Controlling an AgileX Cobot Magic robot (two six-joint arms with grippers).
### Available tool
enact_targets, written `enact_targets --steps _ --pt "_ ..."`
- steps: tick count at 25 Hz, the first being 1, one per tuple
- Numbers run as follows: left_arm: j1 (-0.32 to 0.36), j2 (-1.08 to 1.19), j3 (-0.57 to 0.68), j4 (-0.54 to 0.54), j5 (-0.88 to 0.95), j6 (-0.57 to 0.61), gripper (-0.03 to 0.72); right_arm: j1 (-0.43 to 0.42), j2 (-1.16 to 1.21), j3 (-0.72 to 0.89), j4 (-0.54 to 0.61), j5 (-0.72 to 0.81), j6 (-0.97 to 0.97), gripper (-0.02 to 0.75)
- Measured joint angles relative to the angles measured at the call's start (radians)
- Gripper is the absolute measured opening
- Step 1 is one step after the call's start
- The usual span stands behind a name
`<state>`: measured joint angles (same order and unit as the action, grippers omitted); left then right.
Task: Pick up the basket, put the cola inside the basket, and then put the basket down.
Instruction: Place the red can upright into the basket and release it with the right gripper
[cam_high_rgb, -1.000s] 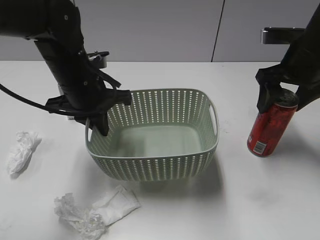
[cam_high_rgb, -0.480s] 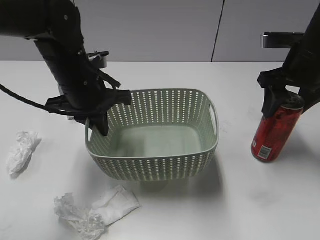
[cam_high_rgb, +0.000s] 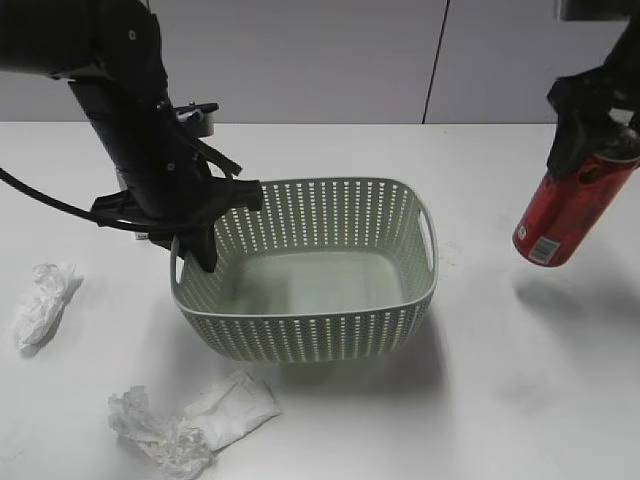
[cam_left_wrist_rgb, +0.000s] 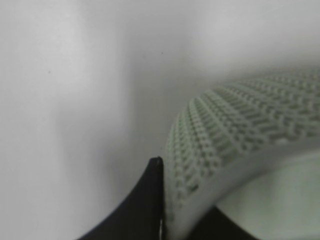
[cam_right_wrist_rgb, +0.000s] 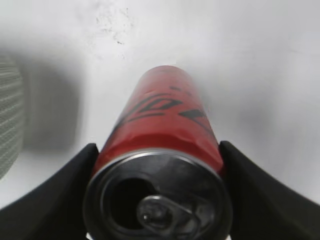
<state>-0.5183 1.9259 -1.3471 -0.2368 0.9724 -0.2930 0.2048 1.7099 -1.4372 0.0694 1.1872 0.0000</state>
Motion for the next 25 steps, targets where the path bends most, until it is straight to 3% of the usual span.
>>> enact_targets --steps 4,9,16,20,25 --pt "0.0 0.0 0.0 0.002 0.0 0.0 -0.004 0.054 -0.105 -0.002 -0.001 0.004 0.0 0.51" --pt "0.0 0.0 0.0 0.006 0.0 0.0 -0.004 0.226 -0.204 -0.018 0.003 0.014 0.0 0.51" --pt "0.0 0.0 0.0 0.018 0.001 0.0 -0.004 0.438 -0.207 -0.173 0.007 0.019 0.022 0.51" --pt "0.0 0.0 0.0 0.033 0.0 0.0 -0.004 0.502 -0.144 -0.199 0.011 0.018 0.023 0.51" --pt "0.0 0.0 0.0 0.039 -0.001 0.0 -0.004 0.513 0.004 -0.199 0.003 0.016 0.023 0.51"
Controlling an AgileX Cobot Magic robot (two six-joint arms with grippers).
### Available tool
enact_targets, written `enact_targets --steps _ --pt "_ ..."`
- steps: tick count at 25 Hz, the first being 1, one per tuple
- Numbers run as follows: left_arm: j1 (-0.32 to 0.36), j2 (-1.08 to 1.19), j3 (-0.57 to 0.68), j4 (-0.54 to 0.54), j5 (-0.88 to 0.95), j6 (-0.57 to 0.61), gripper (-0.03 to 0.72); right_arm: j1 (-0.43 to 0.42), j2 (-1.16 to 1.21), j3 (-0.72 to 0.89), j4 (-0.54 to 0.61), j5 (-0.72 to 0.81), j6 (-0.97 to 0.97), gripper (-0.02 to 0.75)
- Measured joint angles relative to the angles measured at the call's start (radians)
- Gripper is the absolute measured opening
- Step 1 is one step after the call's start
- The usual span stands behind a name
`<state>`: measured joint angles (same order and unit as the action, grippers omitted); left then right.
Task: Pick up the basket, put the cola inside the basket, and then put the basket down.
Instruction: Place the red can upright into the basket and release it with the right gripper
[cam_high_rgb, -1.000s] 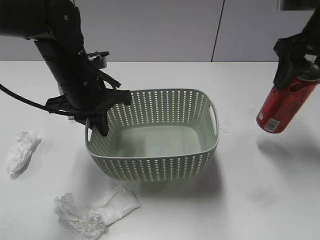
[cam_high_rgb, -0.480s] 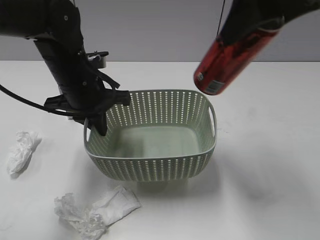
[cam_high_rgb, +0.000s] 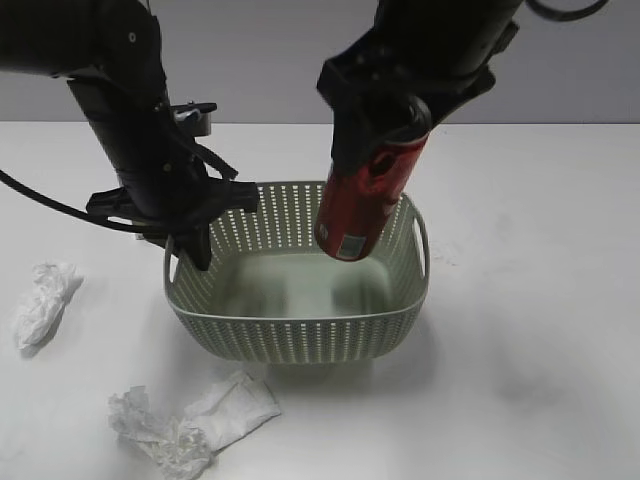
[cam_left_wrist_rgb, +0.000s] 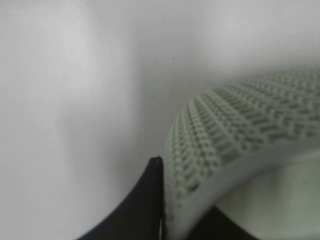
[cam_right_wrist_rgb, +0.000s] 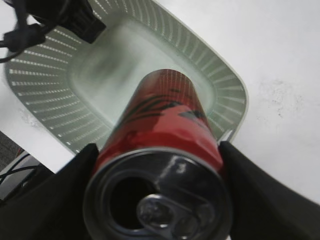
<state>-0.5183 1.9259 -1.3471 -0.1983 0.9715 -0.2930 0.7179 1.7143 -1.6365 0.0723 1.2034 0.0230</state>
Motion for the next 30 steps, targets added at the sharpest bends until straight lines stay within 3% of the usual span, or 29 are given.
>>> enact_targets --steps 11,14,21,30 --pt "0.0 0.0 0.0 0.002 -0.016 0.0 -0.004 0.0 0.19 0.0 0.012 -0.038 -0.013 0.515" --pt "0.0 0.0 0.0 0.008 -0.017 0.0 -0.004 0.0 0.193 -0.006 0.021 -0.053 -0.023 0.622" --pt "0.0 0.0 0.0 0.011 -0.018 0.0 -0.004 0.0 0.193 -0.037 0.031 -0.054 -0.023 0.634" --pt "0.0 0.0 0.0 0.01 -0.003 0.0 -0.004 0.0 0.159 -0.235 0.027 -0.013 0.003 0.636"
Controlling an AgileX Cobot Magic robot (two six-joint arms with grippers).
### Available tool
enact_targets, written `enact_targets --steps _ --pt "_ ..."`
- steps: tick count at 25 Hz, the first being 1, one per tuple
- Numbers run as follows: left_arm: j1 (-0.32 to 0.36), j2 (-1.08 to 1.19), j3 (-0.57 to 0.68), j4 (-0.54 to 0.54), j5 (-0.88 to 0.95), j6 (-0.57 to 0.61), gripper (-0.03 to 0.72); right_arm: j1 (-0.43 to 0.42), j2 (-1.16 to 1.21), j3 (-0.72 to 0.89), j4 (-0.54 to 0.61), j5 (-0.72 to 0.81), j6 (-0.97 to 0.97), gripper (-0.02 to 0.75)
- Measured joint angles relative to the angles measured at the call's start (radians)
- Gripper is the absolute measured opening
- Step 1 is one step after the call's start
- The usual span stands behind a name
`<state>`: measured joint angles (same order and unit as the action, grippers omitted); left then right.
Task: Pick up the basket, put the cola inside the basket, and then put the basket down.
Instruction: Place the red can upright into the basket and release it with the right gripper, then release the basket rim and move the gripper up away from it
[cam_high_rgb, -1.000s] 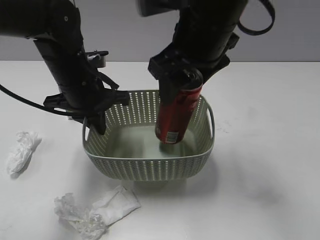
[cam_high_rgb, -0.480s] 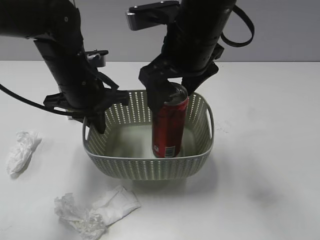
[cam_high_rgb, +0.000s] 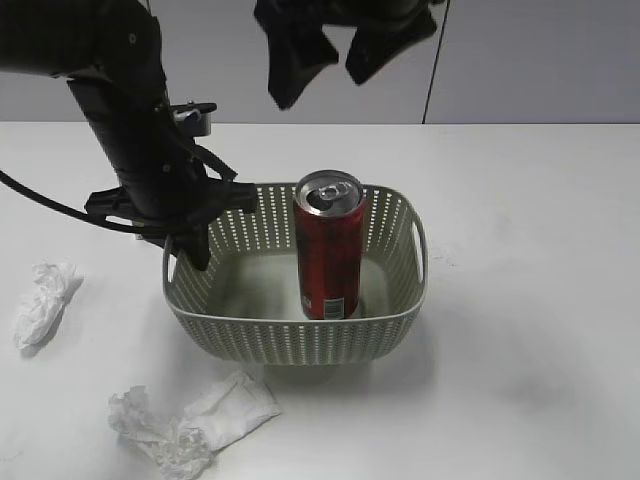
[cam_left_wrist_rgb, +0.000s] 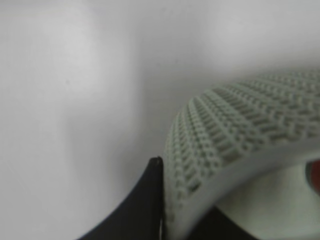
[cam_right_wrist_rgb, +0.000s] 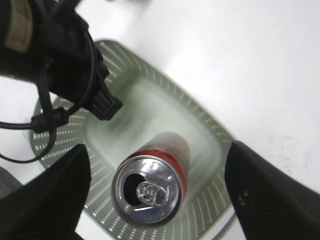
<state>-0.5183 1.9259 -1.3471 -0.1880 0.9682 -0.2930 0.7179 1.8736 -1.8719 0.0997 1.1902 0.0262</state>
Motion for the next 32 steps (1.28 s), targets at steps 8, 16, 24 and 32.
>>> enact_targets --steps 8,16,24,32 --pt "0.0 0.0 0.0 -0.023 0.033 0.0 -0.004 -0.178 -0.041 -0.031 -0.119 0.001 0.029 0.636" --pt "0.0 0.0 0.0 -0.03 0.057 0.0 -0.004 -0.5 -0.175 0.142 -0.126 0.001 0.019 0.626" --pt "0.0 0.008 -0.025 -0.029 0.066 -0.003 -0.004 -0.555 -0.472 0.379 -0.112 -0.002 -0.046 0.608" --pt "0.0 0.125 -0.262 -0.012 0.134 -0.019 -0.004 -0.555 -0.842 0.715 -0.073 -0.114 -0.05 0.594"
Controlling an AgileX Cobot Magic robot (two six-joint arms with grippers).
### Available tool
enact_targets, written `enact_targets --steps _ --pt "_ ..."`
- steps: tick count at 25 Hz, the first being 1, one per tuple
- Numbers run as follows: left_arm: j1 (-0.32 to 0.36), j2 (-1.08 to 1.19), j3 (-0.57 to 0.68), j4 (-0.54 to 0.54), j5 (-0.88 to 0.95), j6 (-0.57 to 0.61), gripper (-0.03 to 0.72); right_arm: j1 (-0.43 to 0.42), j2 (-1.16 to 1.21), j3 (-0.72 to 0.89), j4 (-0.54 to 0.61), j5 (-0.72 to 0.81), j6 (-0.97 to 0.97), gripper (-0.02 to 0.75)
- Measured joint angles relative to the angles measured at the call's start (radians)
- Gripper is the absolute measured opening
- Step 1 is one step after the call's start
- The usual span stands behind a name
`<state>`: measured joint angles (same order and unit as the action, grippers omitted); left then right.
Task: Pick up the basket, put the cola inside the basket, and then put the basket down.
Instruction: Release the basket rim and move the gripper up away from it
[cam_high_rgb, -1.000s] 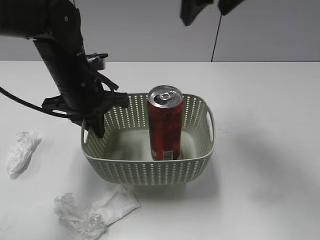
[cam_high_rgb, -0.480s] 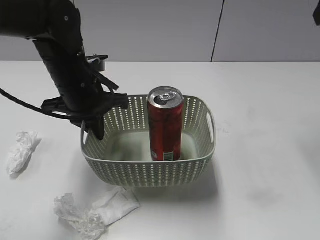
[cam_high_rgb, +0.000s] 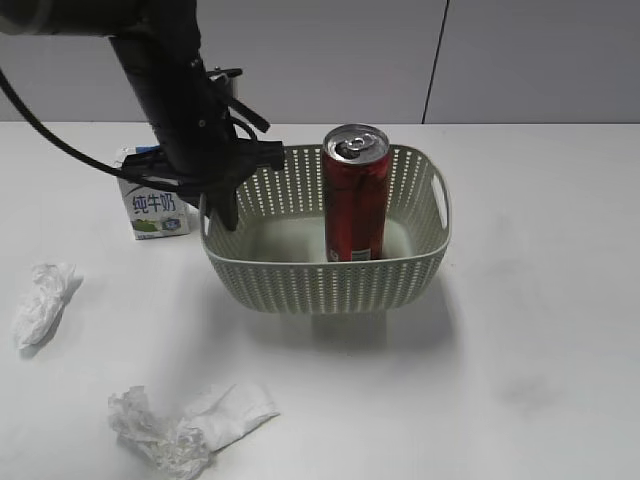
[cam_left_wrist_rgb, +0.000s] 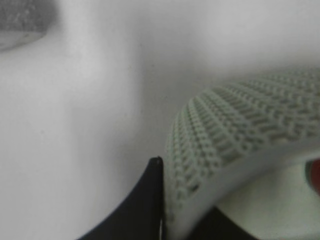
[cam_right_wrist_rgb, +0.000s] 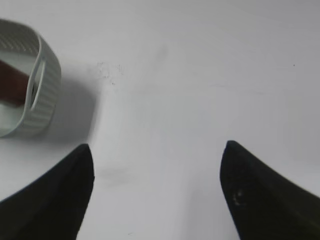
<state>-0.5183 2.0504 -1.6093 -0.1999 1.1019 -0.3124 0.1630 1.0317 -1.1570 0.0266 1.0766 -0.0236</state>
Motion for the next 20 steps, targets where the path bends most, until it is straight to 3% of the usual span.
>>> enact_targets --steps 6,16,18,20 --pt "-0.004 0.13 -0.156 0.019 0.069 -0.033 -0.004 0.0 -0.311 0.324 0.0 -0.102 -0.011 0.593" --pt "-0.014 0.207 -0.169 0.022 -0.003 -0.048 0.001 0.0 -0.779 0.606 0.0 -0.139 -0.018 0.593" --pt "-0.014 0.207 -0.17 0.017 -0.015 -0.04 0.043 0.0 -0.848 0.631 0.0 -0.139 -0.018 0.593" --pt "-0.014 0.207 -0.174 0.013 -0.024 -0.028 0.148 0.0 -0.905 0.663 0.001 -0.139 -0.018 0.593"
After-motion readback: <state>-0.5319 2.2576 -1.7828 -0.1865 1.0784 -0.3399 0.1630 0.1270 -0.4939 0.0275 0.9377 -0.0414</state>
